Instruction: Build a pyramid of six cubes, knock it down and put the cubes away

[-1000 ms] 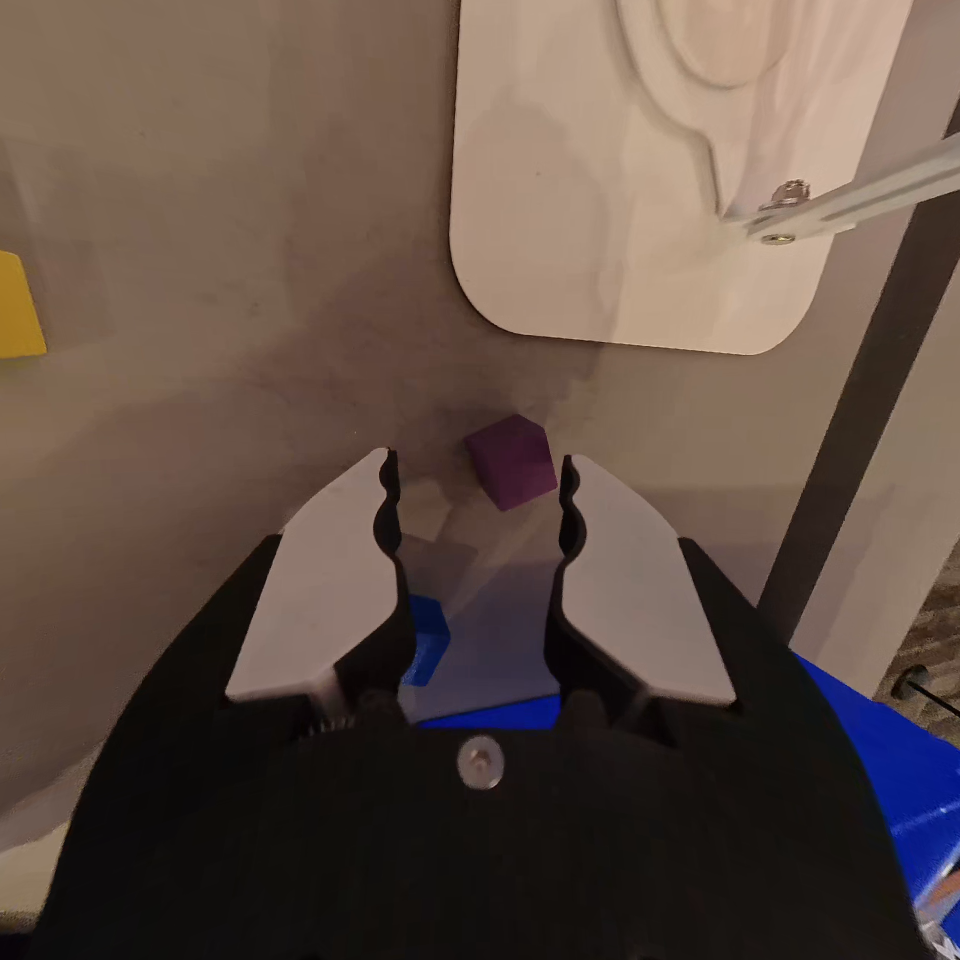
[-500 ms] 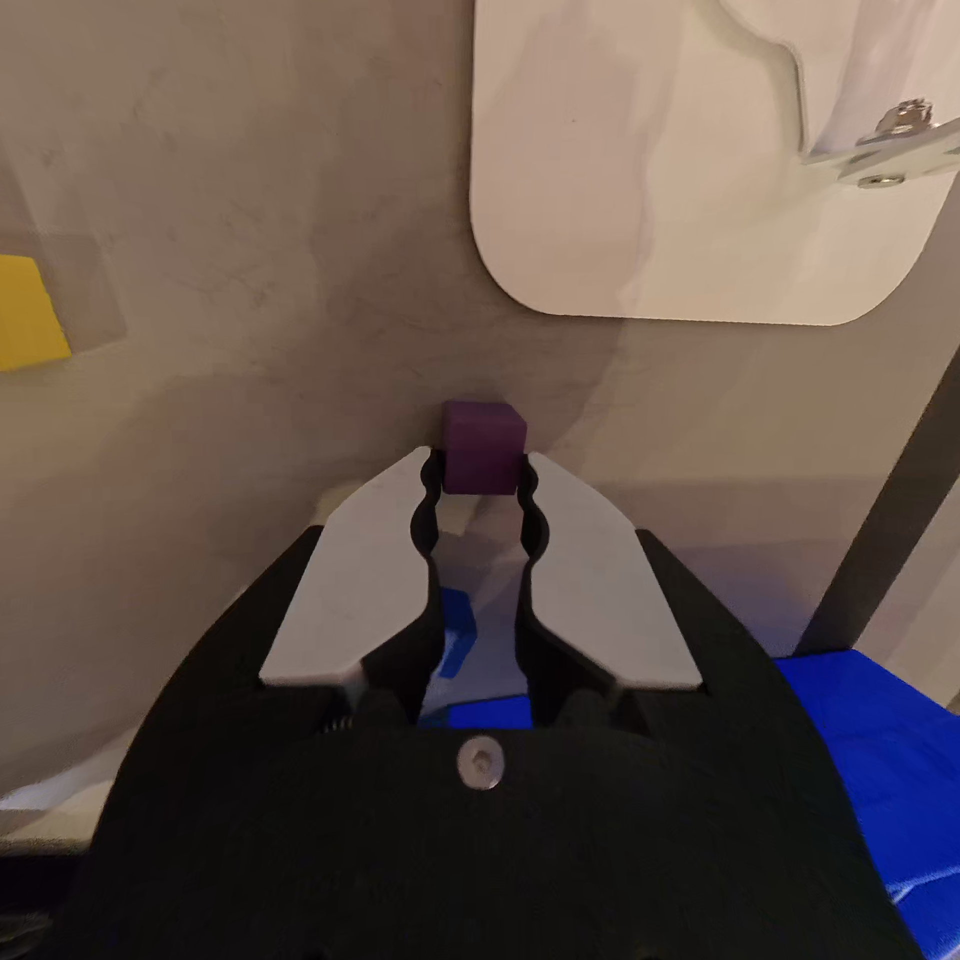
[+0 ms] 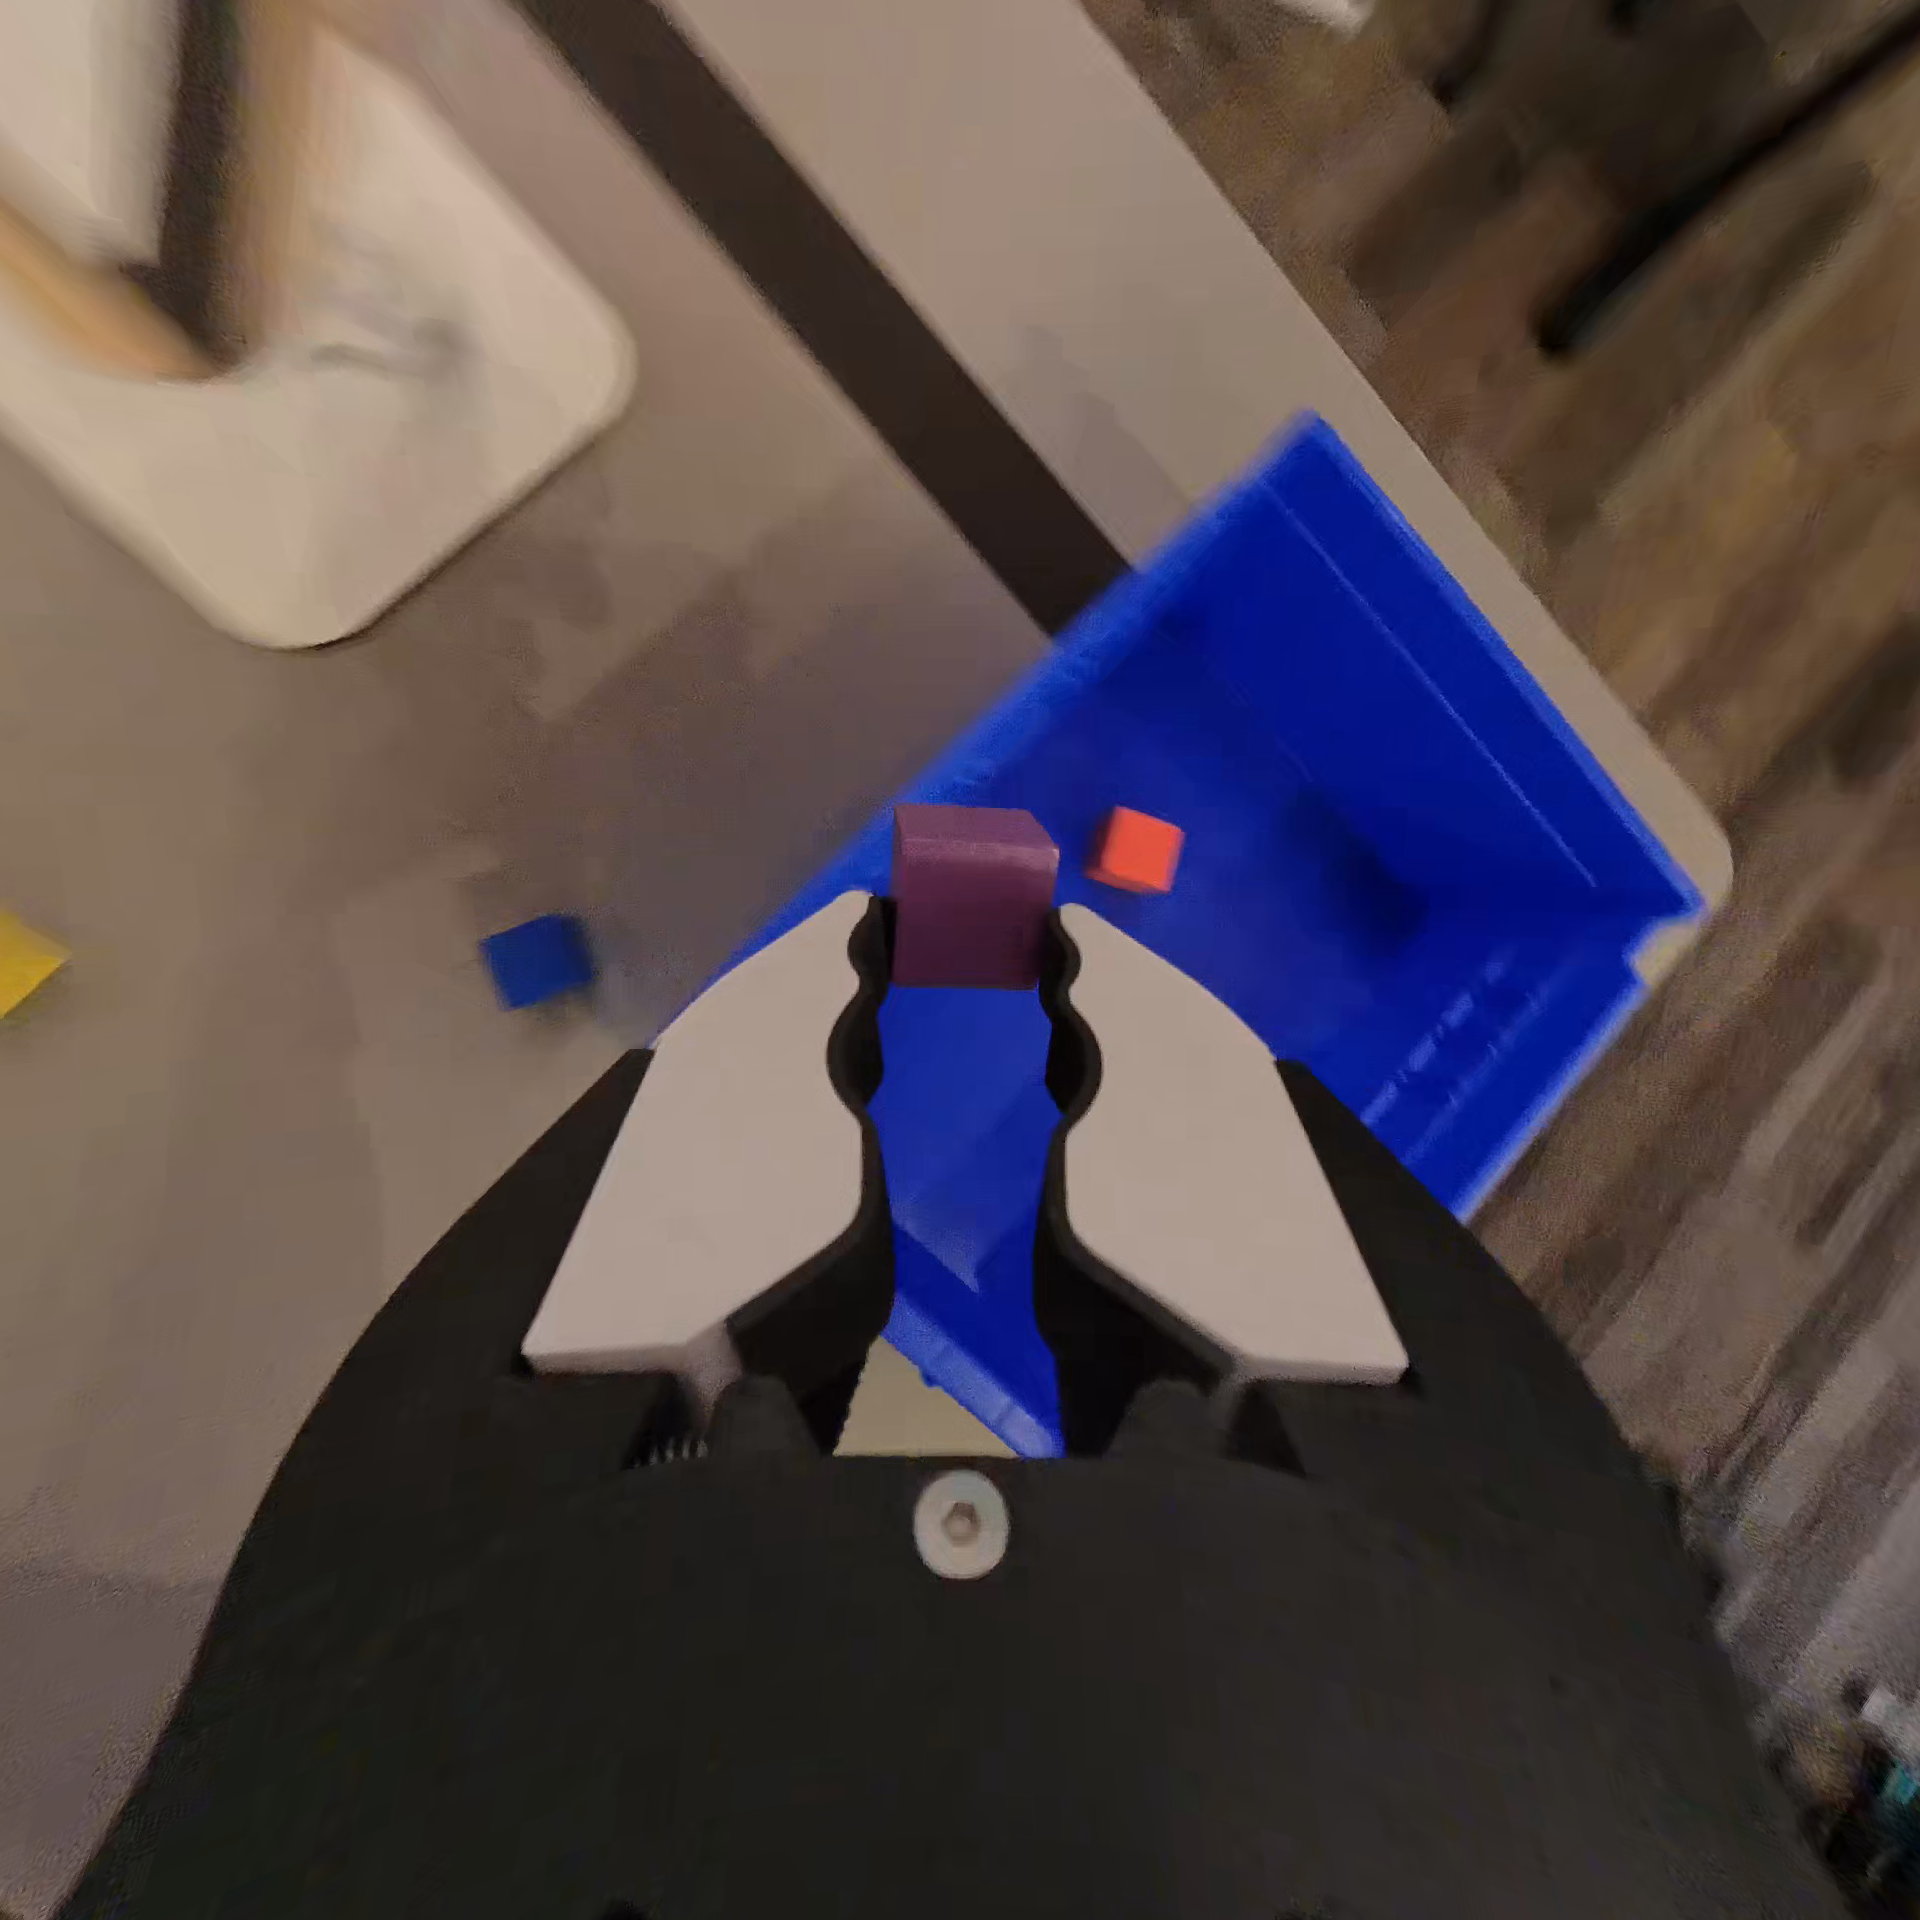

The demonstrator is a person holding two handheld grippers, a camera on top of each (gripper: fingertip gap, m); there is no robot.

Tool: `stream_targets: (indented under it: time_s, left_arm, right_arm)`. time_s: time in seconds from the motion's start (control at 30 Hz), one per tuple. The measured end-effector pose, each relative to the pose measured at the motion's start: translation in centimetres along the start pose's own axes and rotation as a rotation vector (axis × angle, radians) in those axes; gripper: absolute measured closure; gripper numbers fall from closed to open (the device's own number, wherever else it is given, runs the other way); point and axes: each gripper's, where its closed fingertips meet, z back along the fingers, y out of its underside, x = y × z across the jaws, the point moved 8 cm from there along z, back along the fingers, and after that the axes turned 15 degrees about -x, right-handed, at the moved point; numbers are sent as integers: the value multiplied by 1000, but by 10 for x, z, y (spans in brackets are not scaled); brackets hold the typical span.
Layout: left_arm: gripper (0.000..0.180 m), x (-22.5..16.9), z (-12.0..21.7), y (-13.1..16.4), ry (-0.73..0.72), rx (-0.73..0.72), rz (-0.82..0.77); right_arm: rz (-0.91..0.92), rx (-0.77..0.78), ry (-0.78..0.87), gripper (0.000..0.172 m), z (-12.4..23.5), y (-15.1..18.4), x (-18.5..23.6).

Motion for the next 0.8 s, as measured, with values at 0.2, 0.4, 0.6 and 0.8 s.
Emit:
stream_targets:
  time_s: [0.2, 0.4, 0.6, 0.8]
  left_arm:
    - [180, 0, 0, 0, 0, 0, 1]
    - [180, 1, 0, 0, 5, 0, 7]
    - [180, 1, 0, 0, 8, 1, 10]
    - [180, 1, 0, 0, 9, 1, 12]
  right_arm:
    - [-273, 212, 139, 142, -61, 50, -78]
    - [-415, 345, 163, 143, -111, 99, -104]
    - [-454, 399, 160, 142, -129, 117, -110]
    - [-441, 345, 185, 125, -129, 111, -112]
